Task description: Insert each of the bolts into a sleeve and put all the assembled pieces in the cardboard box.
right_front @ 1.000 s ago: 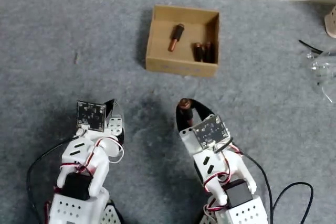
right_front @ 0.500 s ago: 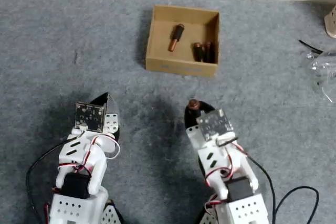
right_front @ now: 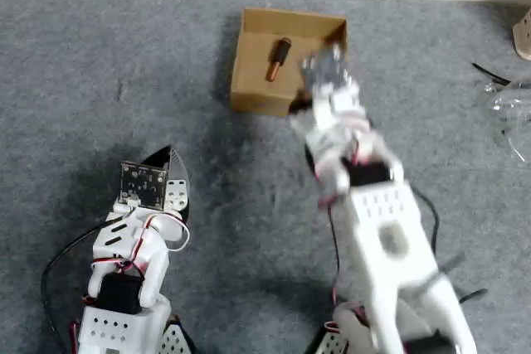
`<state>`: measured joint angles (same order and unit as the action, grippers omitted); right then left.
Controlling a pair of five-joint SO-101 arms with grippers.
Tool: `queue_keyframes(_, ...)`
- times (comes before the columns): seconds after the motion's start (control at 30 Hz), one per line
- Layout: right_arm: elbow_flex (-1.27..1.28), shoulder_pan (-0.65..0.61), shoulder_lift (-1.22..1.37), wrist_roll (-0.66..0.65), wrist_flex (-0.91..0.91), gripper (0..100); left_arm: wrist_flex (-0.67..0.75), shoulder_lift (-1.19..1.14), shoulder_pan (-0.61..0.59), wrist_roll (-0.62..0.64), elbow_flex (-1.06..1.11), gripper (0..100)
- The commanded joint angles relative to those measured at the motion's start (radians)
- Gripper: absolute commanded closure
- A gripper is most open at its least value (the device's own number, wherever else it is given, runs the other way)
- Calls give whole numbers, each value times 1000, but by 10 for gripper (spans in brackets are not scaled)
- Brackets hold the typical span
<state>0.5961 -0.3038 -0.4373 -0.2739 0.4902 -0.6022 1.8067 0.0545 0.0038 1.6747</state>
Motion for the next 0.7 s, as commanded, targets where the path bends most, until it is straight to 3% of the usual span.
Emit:
queue_keyframes(0.0, -315, 65, 246, 12, 5, 994, 23, 7, -12, -12, 18, 992)
queue_keyframes(0.37, -1216, 70, 914, 14, 409, 994, 25, 7, -10, -17, 18, 992)
queue_keyframes(0.67, -1839, 73, 1305, 12, 684, 993, 25, 7, -10, -17, 18, 992)
